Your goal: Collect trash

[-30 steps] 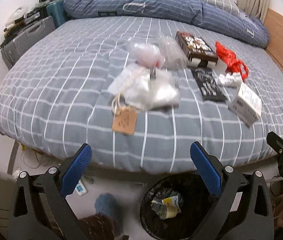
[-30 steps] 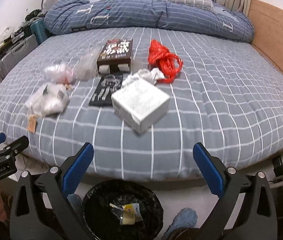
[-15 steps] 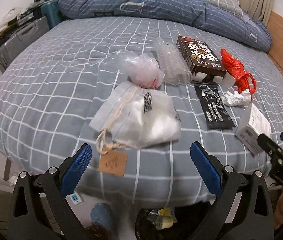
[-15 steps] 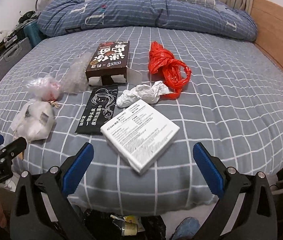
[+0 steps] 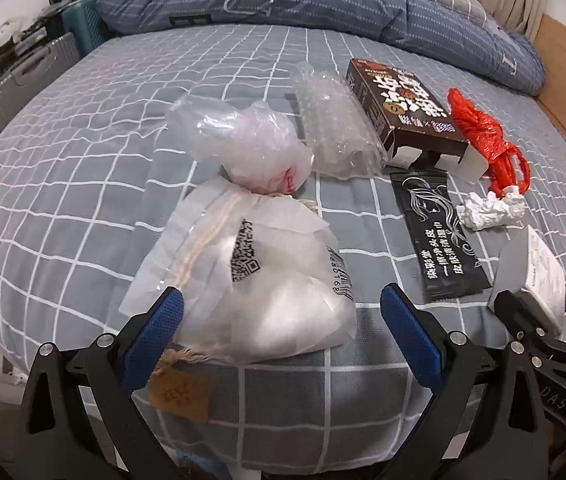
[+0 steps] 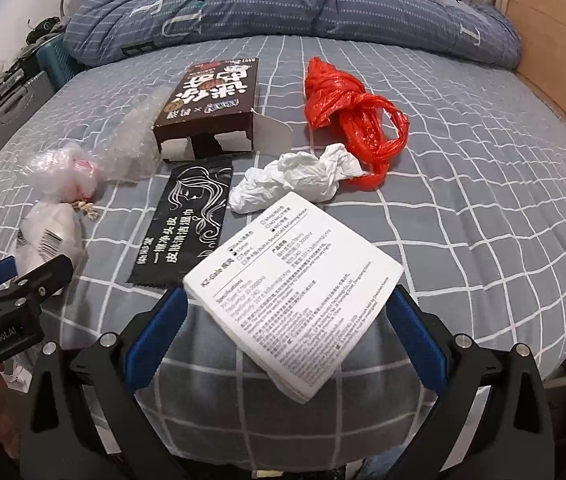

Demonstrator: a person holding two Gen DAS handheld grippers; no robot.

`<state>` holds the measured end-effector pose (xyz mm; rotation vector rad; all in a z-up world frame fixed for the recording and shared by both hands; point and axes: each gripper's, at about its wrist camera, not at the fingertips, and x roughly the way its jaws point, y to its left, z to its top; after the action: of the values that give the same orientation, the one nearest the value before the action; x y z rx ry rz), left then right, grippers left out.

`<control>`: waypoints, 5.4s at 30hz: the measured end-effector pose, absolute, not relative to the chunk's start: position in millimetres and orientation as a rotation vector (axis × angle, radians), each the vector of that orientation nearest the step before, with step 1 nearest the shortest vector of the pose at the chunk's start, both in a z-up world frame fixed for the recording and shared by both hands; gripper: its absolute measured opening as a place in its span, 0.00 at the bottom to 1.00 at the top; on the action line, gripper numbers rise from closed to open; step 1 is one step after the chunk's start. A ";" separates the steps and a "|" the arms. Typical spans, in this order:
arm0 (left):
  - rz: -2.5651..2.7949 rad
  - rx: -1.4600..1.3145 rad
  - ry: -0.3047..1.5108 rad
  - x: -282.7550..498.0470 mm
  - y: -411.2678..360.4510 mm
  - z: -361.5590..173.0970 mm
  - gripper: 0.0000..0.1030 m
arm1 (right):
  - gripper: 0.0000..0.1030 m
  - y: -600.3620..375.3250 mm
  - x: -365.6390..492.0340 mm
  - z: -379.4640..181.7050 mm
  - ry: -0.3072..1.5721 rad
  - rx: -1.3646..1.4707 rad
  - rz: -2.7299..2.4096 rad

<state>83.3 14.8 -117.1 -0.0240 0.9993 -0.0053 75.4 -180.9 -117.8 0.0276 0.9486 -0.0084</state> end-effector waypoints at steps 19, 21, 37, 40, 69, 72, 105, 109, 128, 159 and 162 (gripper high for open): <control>0.037 0.051 1.013 100.9 17.4 -132.1 0.56 | 0.90 -185.1 87.1 -133.0 0.966 0.029 -0.021; 0.037 0.046 1.010 99.9 17.7 -131.8 0.54 | 0.90 -184.2 86.4 -132.7 0.965 0.024 -0.019; 0.031 -0.024 0.981 94.0 27.2 -113.4 0.49 | 0.90 -183.9 80.9 -116.9 0.932 0.007 -0.015; 0.030 -0.026 0.977 91.1 27.4 -109.1 0.49 | 0.90 -184.2 79.7 -111.6 0.924 0.001 -0.012; -0.021 -0.043 0.938 60.6 24.2 -73.8 0.48 | 0.90 -184.3 53.1 -70.8 0.858 0.008 -0.001; -0.032 -0.038 0.932 54.8 21.5 -70.8 0.48 | 0.90 -185.8 48.7 -66.2 0.848 0.012 0.001; -0.086 -0.053 0.956 -19.3 7.6 -73.6 0.48 | 0.90 -188.3 -6.5 -49.8 0.824 0.020 0.035; -0.087 -0.050 0.961 -24.9 6.5 -75.1 0.48 | 0.90 -185.6 -15.0 -52.0 0.831 0.011 0.040; -0.081 -0.040 0.998 -65.8 10.5 -86.4 0.48 | 0.90 -176.5 -61.8 -62.8 0.870 -0.010 0.060; -0.083 -0.010 1.094 -125.9 10.1 -116.3 0.48 | 0.90 -163.1 -118.2 -94.9 0.979 -0.035 0.074; -0.081 -0.013 1.110 -132.3 12.7 -122.1 0.48 | 0.90 -163.7 -122.7 -99.9 0.996 -0.028 0.075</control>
<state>-132.3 12.7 -122.1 -0.0134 1.1096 -0.0812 -122.7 -163.7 -99.9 -0.0283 0.9961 0.0751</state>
